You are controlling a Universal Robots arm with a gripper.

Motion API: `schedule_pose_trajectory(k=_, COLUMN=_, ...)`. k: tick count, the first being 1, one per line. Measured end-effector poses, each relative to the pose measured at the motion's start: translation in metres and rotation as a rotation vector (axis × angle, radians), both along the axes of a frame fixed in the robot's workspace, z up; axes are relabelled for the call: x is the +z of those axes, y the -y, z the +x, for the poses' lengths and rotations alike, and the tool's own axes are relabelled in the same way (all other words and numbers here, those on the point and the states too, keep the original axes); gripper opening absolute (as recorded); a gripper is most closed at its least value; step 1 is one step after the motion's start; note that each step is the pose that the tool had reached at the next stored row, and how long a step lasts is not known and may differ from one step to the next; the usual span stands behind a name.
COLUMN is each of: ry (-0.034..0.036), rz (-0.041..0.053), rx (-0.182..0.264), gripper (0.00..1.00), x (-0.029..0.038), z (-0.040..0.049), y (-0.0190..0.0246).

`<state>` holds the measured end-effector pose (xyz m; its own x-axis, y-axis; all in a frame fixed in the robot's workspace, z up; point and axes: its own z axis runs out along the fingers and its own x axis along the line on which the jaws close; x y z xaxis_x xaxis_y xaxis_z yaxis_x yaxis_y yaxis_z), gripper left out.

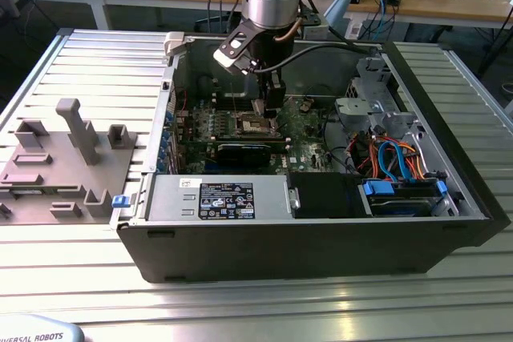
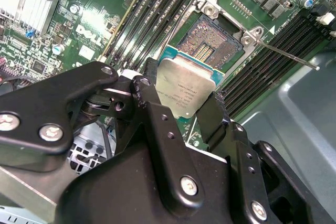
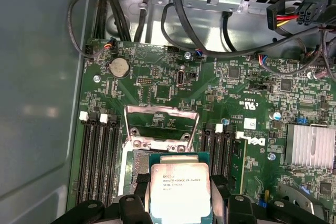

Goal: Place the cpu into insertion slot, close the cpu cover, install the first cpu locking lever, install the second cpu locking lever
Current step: 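Place the cpu into insertion slot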

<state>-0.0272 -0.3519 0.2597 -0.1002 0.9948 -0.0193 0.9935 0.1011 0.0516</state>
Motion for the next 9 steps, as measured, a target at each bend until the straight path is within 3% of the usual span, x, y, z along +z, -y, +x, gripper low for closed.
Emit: schedule_pose_trajectory(k=9, ry=0.0000, rz=0.0000, rx=-0.006, gripper=0.55, x=-0.0001, z=0.0000, y=0.0000)
